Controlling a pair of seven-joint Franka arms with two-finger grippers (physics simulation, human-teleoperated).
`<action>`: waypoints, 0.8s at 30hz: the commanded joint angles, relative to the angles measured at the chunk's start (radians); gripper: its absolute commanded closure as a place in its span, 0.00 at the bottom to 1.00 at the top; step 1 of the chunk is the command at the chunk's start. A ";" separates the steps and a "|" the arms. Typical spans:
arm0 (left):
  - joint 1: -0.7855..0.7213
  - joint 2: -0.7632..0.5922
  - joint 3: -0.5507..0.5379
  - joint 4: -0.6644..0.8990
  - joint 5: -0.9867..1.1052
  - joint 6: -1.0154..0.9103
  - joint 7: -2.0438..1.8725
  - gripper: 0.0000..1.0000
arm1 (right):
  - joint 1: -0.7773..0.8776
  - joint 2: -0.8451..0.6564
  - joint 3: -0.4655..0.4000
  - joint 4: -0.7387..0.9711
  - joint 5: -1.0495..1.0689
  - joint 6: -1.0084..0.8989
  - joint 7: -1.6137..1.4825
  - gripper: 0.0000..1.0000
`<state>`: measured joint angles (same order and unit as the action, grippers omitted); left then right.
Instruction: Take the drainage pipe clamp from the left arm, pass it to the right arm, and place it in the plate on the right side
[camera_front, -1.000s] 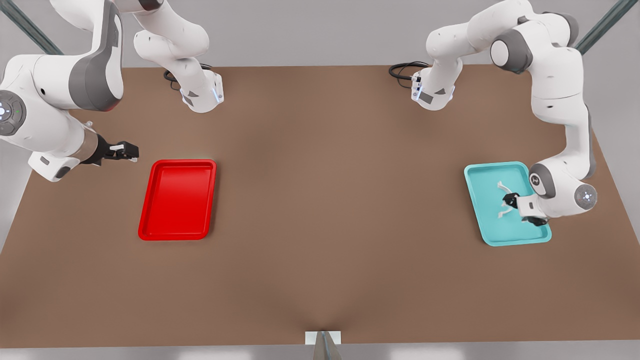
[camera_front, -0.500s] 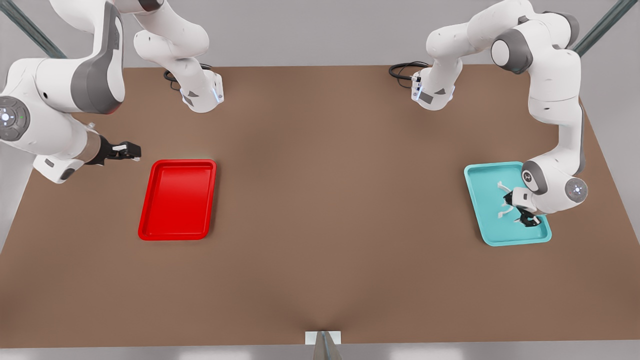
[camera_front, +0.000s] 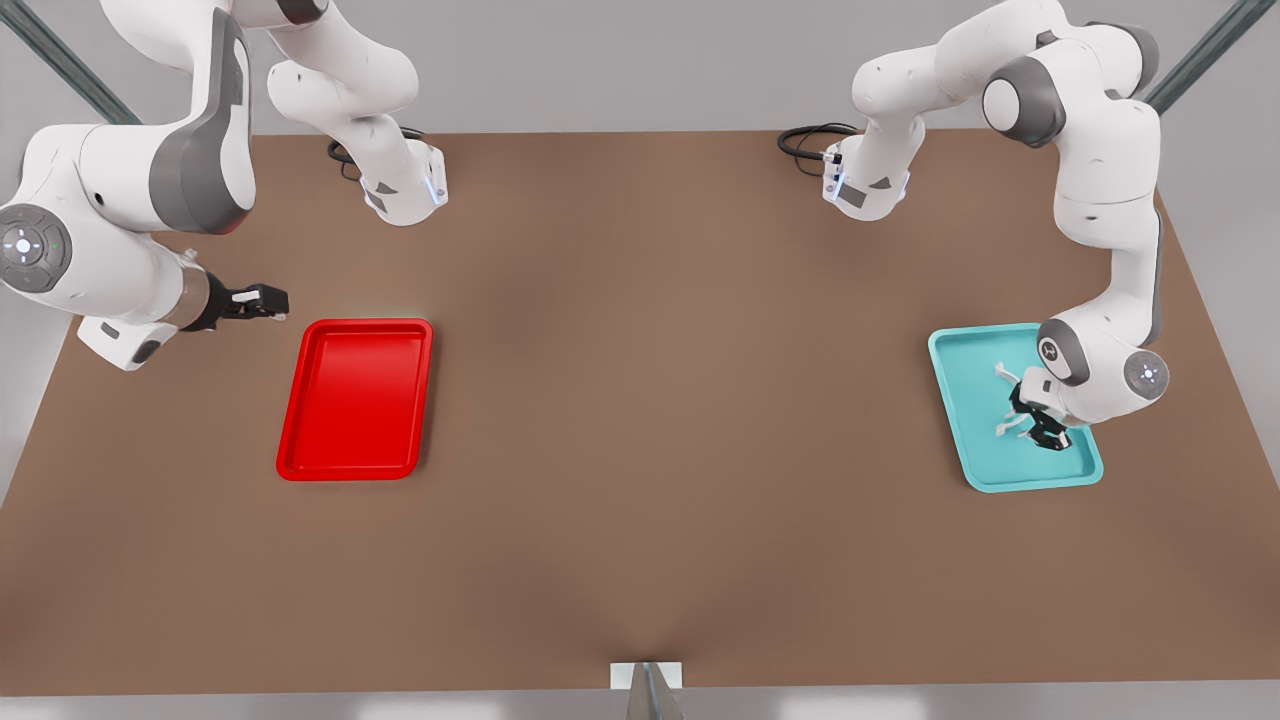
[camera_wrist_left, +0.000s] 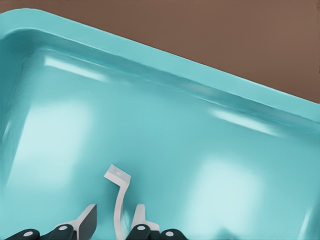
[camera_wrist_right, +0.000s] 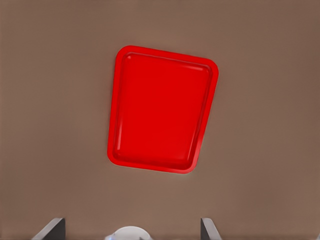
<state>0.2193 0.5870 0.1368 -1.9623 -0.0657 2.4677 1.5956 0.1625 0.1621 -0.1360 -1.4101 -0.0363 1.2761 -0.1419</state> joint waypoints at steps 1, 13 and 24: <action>0.000 -0.001 0.000 0.000 0.000 -0.003 0.107 0.48 | 0.000 -0.001 -0.001 0.000 0.001 -0.003 -0.004 0.00; -0.021 -0.016 -0.008 0.002 0.001 -0.015 0.043 0.57 | 0.003 0.005 -0.001 0.002 -0.001 -0.003 -0.004 0.00; -0.025 -0.010 -0.008 0.007 0.001 -0.015 0.043 0.61 | 0.012 0.007 -0.001 0.000 -0.002 -0.009 -0.004 0.00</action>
<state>0.1948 0.5787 0.1288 -1.9563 -0.0645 2.4525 1.6297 0.1750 0.1698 -0.1360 -1.4101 -0.0386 1.2697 -0.1450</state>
